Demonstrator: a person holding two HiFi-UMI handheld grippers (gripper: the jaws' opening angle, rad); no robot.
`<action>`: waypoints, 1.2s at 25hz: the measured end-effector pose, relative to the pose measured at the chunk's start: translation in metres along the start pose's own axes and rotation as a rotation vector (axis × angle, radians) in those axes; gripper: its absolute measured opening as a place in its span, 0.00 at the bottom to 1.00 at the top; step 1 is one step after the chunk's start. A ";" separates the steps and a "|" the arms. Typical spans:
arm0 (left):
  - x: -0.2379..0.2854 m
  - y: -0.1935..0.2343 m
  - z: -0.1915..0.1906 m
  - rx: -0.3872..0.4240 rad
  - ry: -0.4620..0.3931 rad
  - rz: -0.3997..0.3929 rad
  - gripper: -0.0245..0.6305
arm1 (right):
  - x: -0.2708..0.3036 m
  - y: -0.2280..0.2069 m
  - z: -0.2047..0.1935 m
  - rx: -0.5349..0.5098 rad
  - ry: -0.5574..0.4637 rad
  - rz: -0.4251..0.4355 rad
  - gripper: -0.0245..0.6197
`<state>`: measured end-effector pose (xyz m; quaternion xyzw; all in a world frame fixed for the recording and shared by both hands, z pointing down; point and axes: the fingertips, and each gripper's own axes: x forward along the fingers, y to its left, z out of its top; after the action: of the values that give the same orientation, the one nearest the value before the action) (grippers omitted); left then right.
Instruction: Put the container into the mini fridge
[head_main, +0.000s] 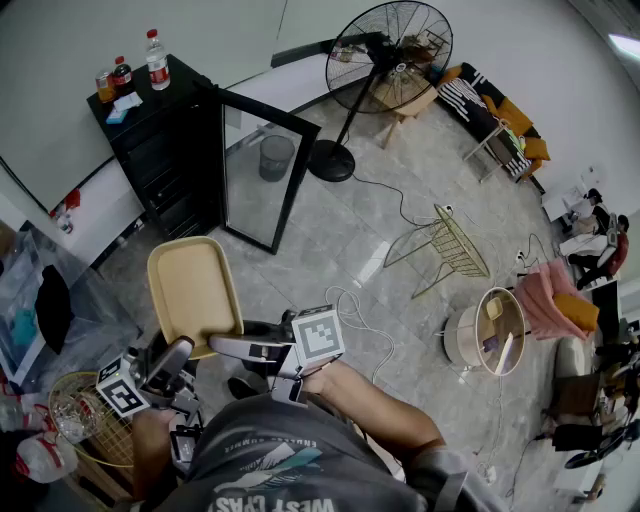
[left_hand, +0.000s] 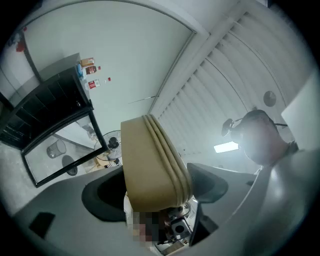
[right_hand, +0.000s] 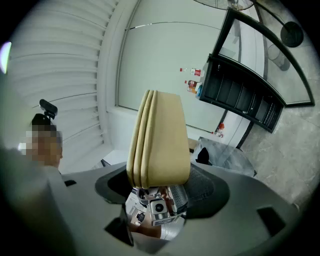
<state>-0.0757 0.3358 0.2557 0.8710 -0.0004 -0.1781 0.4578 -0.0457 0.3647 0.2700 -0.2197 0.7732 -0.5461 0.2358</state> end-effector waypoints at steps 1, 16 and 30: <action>0.002 0.001 0.000 -0.002 0.001 -0.006 0.63 | -0.001 -0.001 0.001 0.001 -0.006 -0.004 0.52; 0.007 0.017 0.015 -0.028 -0.036 0.034 0.63 | 0.012 -0.009 0.021 0.027 0.008 0.013 0.52; 0.049 0.080 0.046 -0.023 -0.138 0.185 0.63 | 0.019 -0.057 0.099 0.107 0.130 0.060 0.52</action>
<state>-0.0314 0.2443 0.2805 0.8476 -0.1104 -0.1945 0.4812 0.0044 0.2625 0.2926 -0.1475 0.7629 -0.5923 0.2129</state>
